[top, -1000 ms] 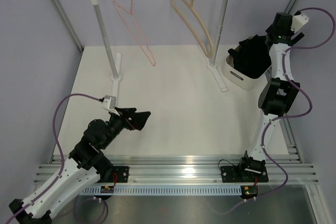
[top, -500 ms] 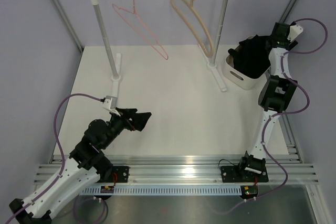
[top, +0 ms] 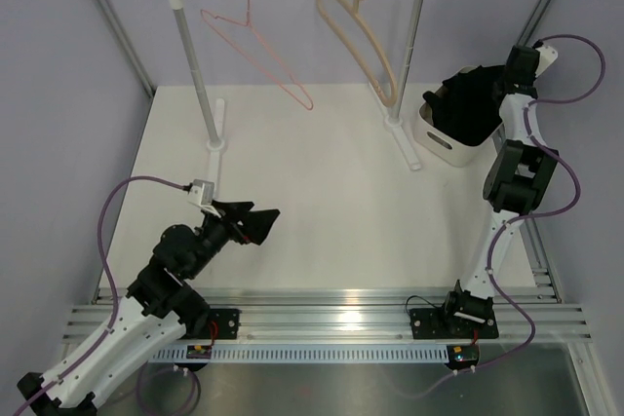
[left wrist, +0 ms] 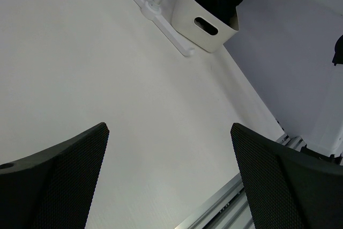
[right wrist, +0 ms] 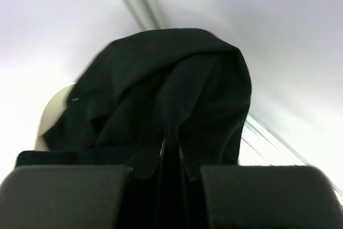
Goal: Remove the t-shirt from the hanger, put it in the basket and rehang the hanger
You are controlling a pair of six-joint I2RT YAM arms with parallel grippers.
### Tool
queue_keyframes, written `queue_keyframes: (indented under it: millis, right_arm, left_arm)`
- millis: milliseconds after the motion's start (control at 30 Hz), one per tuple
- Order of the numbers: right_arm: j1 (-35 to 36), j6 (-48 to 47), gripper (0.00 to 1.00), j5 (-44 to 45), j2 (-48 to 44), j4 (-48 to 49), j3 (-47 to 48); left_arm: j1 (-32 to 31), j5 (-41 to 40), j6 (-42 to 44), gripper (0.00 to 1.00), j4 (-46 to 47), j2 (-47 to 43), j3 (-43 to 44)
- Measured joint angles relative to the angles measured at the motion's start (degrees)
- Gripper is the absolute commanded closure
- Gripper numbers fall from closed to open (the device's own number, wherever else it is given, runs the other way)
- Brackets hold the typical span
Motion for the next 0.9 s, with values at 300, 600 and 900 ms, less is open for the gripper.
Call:
queue_keyframes:
  millis: [300, 600, 900]
  right_arm:
    - [0.5, 1.9, 0.92, -12.5, -1.5, -0.5, -1.0]
    - [0.9, 9.9, 0.8, -15.4, -0.5, -7.6, -0.3]
    - [0.9, 12.8, 0.48, -13.9, 4.9, -14.6, 3.4]
  left_arm:
    - [0.0, 0.0, -0.2, 0.01, 0.0, -0.9, 0.0]
    - [0.0, -0.1, -0.2, 0.01, -0.3, -2.8, 0.0]
    - [0.0, -0.2, -0.1, 0.01, -0.3, -3.1, 0.0]
